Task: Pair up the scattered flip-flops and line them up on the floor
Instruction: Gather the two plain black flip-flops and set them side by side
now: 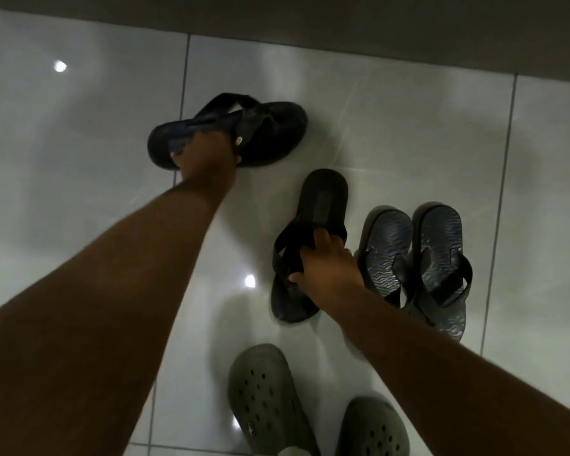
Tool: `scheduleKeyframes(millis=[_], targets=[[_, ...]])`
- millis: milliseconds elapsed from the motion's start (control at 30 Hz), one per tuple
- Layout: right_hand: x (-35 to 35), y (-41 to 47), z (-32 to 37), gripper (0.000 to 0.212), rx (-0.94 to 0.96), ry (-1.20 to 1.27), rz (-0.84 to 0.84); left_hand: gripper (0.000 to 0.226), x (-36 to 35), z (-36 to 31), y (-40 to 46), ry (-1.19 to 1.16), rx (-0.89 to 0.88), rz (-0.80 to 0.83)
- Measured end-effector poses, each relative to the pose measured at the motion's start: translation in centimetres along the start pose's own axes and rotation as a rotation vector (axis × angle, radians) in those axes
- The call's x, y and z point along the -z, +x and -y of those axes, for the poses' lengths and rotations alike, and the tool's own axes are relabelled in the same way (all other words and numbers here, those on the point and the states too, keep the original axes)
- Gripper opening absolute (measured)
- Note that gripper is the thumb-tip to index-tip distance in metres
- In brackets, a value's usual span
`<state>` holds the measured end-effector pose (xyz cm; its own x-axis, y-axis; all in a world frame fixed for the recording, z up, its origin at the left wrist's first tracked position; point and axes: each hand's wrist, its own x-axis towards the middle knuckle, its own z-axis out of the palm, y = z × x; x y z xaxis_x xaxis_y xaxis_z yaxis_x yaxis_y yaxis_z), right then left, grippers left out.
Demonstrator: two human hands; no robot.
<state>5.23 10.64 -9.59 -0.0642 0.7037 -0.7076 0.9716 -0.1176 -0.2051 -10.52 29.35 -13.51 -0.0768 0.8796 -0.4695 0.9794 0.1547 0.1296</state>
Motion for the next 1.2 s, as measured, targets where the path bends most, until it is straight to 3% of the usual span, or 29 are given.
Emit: scheduleKeyframes(millis=[167,267,500,633,700,800,933,1033,1200], targets=[[0.7,0.8,-0.2,0.048,-0.031,-0.002,0.005,0.033,-0.1,4.5,-3.6,0.077,-0.187,-0.058],[1.2,1.1,-0.5,0.049,-0.058,0.030,0.009,0.023,-0.1,6.7,-5.4,0.198,-0.194,-0.022],[1.1,1.3,-1.2,0.060,-0.048,0.013,0.009,0.029,0.2,9.7,-8.0,0.247,-0.243,0.104],[1.1,1.7,-1.6,0.075,-0.052,-0.013,-0.086,0.085,-0.1,5.7,-7.4,0.115,-0.127,0.154],[1.0,2.4,-1.5,0.084,-0.058,-0.011,-0.107,0.085,-0.9,3.7,-6.8,0.053,-0.058,0.156],[0.8,3.4,-1.4,0.090,-0.061,-0.060,-0.017,0.068,-1.9,2.4,-6.7,0.127,-0.041,0.182],[0.8,3.7,-1.5,0.090,-0.061,-0.076,0.043,0.061,-2.2,4.3,-8.8,0.293,-0.283,0.250],[1.1,3.6,-1.6,0.090,-0.065,-0.090,0.058,0.063,-2.7,6.3,-11.6,0.252,-0.489,0.249],[0.8,3.3,-1.0,0.090,-0.021,-0.117,0.069,0.070,-3.9,7.2,-13.5,0.312,-0.612,0.273]])
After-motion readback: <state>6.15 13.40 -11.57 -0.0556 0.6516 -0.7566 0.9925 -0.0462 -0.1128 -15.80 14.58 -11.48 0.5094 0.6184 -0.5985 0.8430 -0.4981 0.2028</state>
